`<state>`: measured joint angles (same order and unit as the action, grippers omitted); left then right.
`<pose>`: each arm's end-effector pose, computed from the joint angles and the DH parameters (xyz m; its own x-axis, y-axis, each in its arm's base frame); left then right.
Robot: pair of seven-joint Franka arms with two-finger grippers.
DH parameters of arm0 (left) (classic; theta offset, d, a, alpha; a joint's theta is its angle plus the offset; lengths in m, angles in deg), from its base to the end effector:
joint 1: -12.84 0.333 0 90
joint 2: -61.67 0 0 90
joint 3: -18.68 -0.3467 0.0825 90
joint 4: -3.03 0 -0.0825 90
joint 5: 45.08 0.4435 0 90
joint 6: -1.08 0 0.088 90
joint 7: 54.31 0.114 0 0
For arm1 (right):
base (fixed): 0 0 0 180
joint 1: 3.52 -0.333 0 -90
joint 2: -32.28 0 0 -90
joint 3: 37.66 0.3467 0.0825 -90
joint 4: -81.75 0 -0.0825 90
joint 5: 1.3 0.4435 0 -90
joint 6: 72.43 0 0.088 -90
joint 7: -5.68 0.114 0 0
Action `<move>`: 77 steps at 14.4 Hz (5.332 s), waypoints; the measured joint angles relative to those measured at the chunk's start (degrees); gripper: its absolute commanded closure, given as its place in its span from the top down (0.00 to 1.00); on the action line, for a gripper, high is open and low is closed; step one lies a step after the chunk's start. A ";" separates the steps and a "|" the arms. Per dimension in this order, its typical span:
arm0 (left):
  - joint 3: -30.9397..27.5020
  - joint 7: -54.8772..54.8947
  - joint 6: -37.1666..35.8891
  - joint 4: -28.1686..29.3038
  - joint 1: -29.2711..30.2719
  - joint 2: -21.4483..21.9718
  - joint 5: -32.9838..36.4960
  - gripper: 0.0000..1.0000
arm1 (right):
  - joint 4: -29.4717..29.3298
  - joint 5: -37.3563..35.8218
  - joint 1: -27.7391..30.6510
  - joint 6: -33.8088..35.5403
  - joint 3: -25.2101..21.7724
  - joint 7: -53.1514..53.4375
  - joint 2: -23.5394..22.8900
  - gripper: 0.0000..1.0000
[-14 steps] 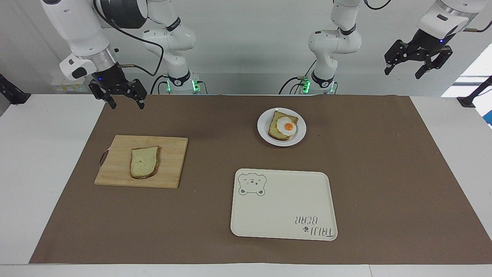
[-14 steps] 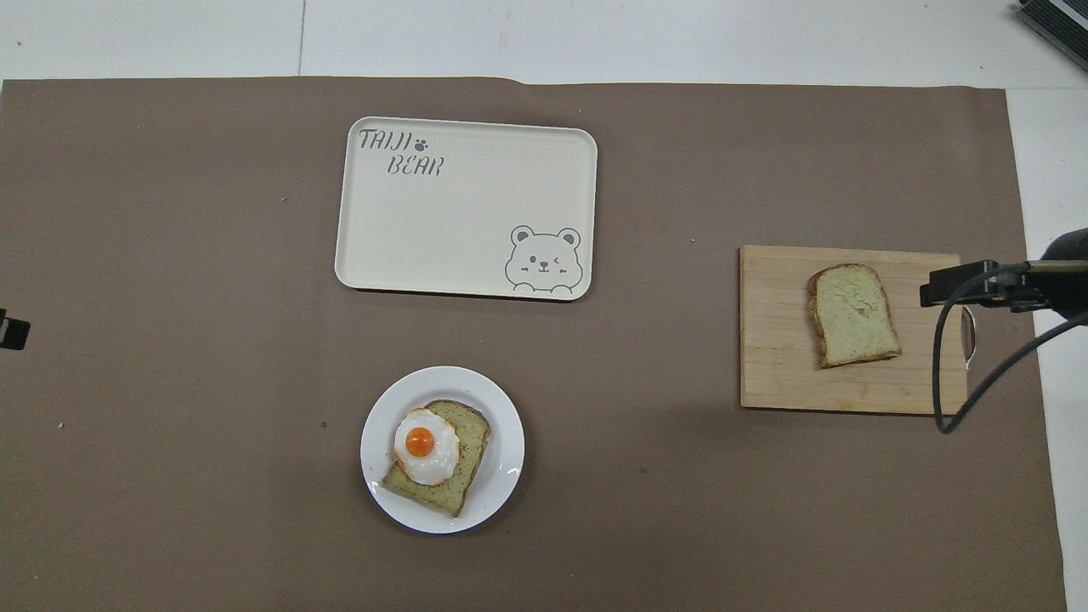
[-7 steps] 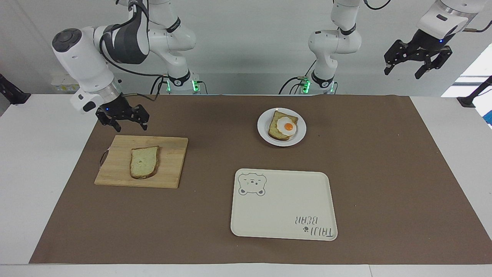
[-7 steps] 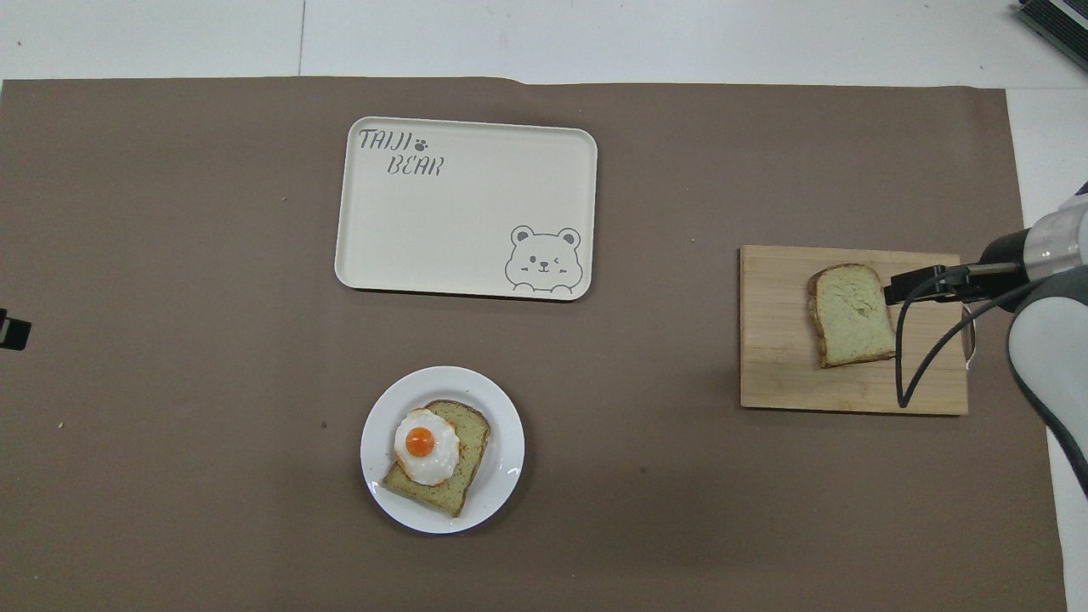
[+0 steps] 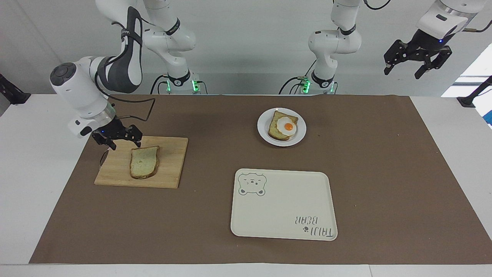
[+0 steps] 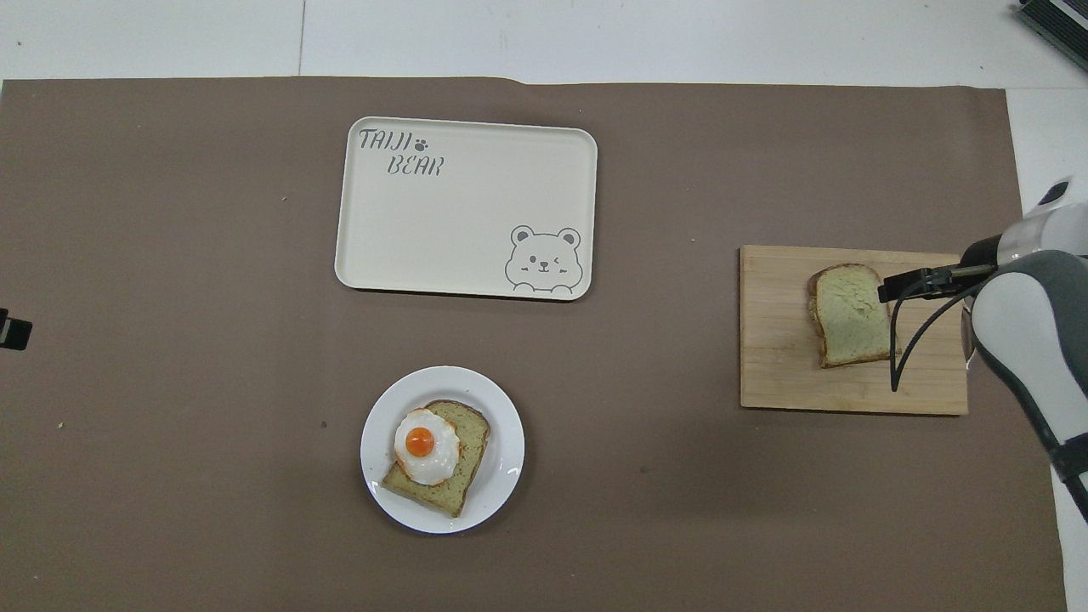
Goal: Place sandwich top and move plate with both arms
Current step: 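Reach the right gripper toward the bread slice on the wooden board, then close the right gripper on the bread slice's edge, then lift the bread slice and carry it over the egg toast plate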
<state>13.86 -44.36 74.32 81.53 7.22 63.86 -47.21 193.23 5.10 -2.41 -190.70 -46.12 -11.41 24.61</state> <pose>0.5623 -0.0115 0.7492 0.9793 -0.1971 -0.0459 -0.1949 -0.9796 0.0480 0.6344 -0.0980 0.4074 0.9969 0.0784 0.0081 0.0788 -0.9938 -0.0790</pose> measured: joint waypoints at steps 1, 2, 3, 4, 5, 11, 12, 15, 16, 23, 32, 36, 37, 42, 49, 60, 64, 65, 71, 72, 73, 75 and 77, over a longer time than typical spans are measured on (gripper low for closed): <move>0.00 0.00 0.00 0.00 0.00 0.02 0.00 1.00 | 0.35 0.00 0.05 -1.09 -0.01 -0.77 -0.96 1.00; 0.01 0.00 -0.03 0.05 0.00 0.07 0.00 1.00 | 0.55 0.00 0.09 -1.83 -0.02 -1.19 -1.87 1.00; 0.01 0.00 -0.06 0.21 0.00 0.17 0.00 1.00 | 0.72 0.00 0.13 -2.41 -0.04 -1.37 -2.63 1.00; 0.03 0.00 -0.06 0.48 0.00 0.33 0.00 1.00 | 1.03 0.01 0.18 -3.22 -0.05 -1.64 -3.34 1.00; 0.05 0.00 -0.06 0.76 -0.02 0.49 0.00 1.00 | 1.42 0.08 0.24 -4.22 -0.06 -2.18 -4.03 1.00; 0.13 0.00 -0.06 1.40 -0.03 1.02 -0.01 1.00 | 2.56 4.41 1.63 -7.57 -0.07 -7.26 -6.98 1.00; 0.13 0.00 -0.06 1.41 -0.03 1.02 -0.02 1.00 | 2.57 5.11 2.09 -7.74 -0.08 -8.14 -7.32 1.00; 0.16 0.00 -0.06 1.43 -0.03 1.02 -0.03 1.00 | 2.67 5.68 2.47 -7.78 -0.09 -8.61 -7.67 1.00; 0.16 0.00 -0.06 1.44 -0.03 1.02 -0.03 1.00 | 2.88 5.69 2.47 -7.78 -0.09 -8.62 -7.72 1.00; 0.21 -0.01 -0.06 1.44 -0.03 1.03 -0.03 1.00 | 4.05 5.72 3.13 -7.86 -0.09 -8.67 -8.15 0.15; 0.25 -0.02 -0.06 1.47 -0.03 1.03 -0.03 1.00 | 4.00 8.10 3.36 -7.85 -0.45 -8.28 -7.92 0.00; 0.27 -0.02 -0.06 1.57 -0.04 1.03 -0.03 1.00 | 3.77 8.10 3.34 -7.61 -0.42 -8.28 -7.89 0.00; 0.27 -0.02 -0.06 1.62 -0.04 1.03 -0.03 1.00 | 3.27 8.12 3.28 -6.82 -0.30 -8.28 -7.90 0.00; 0.27 -0.02 -0.06 1.68 -0.04 1.09 -0.03 1.00 | -2.57 8.30 3.06 1.64 0.14 -8.28 -7.11 0.00; 0.27 -0.02 -0.06 1.76 -0.04 1.24 -0.04 1.00 | -7.39 8.61 2.74 11.54 5.19 -2.26 -3.13 0.00; 0.27 -0.02 -0.06 1.96 -0.04 1.40 -0.04 1.00 | -7.88 8.62 -8.18 14.21 12.89 20.57 -1.71 0.00; 0.27 -0.03 -0.06 2.01 -0.04 1.40 -0.04 1.00 | -7.87 8.62 -13.89 13.26 13.04 25.83 -1.02 0.00; 0.27 -0.03 -0.06 2.02 -0.04 1.40 -0.04 1.00 | -7.86 8.62 -14.82 12.65 13.05 26.05 -0.93 0.00; 0.27 -0.03 -0.06 2.06 -0.04 1.41 -0.04 1.00 | -7.34 8.95 -24.39 8.50 13.26 34.44 -0.81 0.00; 0.27 -0.03 -0.06 2.06 -0.04 1.41 -0.04 1.00 | -6.88 9.08 -25.74 7.12 13.30 36.24 -0.81 0.00; 0.27 -0.04 -0.06 2.06 -0.04 1.42 -0.04 1.00 | -6.15 9.14 -27.09 5.39 13.31 38.66 -0.81 0.00; 0.27 -0.04 -0.06 2.07 -0.04 1.43 -0.04 1.00 | -4.32 9.25 -30.16 1.89 13.36 43.57 -0.86 0.00; 0.27 -0.04 -0.06 2.07 -0.04 1.43 -0.04 1.00 | -2.24 9.28 -34.55 -3.06 13.42 48.72 -1.38 0.00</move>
<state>14.13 -44.40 74.26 83.61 7.18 65.30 -47.25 190.98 14.38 -36.96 -193.76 -32.71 37.31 23.23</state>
